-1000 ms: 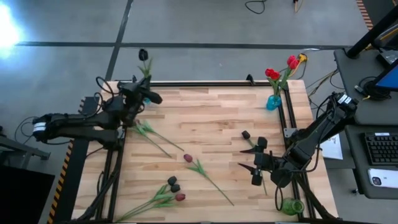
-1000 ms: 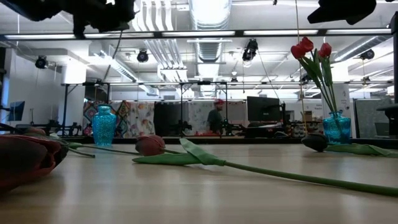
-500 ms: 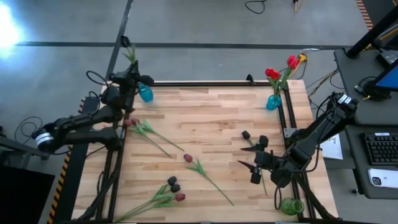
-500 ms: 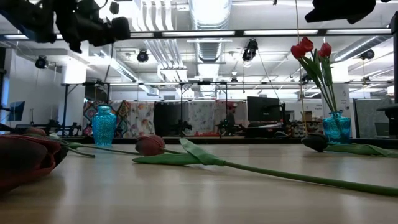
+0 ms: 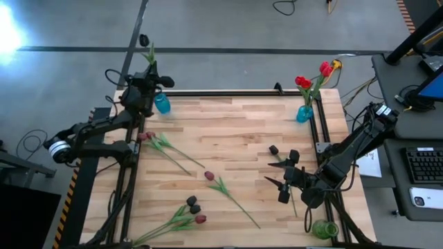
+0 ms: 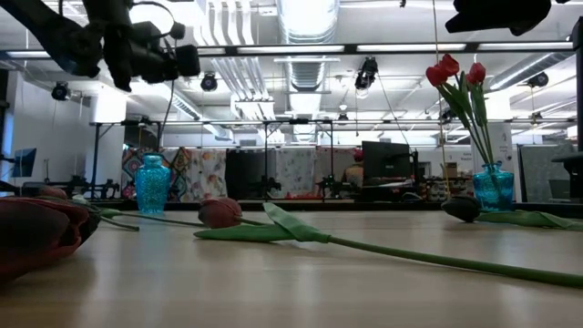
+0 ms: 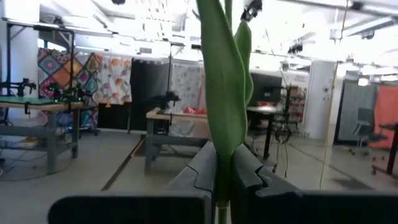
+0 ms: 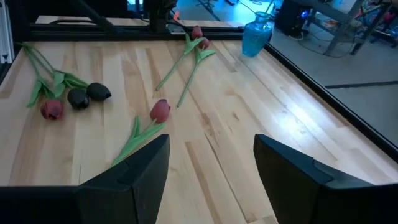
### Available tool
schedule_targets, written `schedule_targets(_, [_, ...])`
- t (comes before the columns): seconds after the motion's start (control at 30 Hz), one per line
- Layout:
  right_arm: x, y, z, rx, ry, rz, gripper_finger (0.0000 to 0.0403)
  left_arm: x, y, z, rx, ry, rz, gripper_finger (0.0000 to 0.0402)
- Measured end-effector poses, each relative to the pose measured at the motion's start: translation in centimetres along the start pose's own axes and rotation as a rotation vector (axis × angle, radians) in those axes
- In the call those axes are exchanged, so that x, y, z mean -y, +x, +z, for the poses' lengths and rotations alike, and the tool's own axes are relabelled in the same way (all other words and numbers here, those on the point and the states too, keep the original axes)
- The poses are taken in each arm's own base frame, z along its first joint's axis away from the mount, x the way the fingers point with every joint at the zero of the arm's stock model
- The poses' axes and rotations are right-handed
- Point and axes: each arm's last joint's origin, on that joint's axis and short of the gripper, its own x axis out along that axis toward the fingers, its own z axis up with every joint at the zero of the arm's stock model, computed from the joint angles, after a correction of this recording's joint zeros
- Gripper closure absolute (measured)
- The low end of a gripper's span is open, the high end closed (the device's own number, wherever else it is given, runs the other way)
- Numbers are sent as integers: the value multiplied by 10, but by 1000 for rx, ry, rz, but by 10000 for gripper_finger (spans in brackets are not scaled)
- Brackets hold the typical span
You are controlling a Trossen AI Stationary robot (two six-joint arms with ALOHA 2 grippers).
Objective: Sort flowers into vase by color
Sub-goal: Put the black tulip into the left blue vase
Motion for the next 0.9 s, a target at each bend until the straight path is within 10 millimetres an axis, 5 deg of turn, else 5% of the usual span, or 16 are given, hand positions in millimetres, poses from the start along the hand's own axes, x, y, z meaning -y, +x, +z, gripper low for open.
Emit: schedule_targets(0.9, [2, 0, 0, 24, -33, -48, 177, -14, -21, -50, -196, 62, 68, 401])
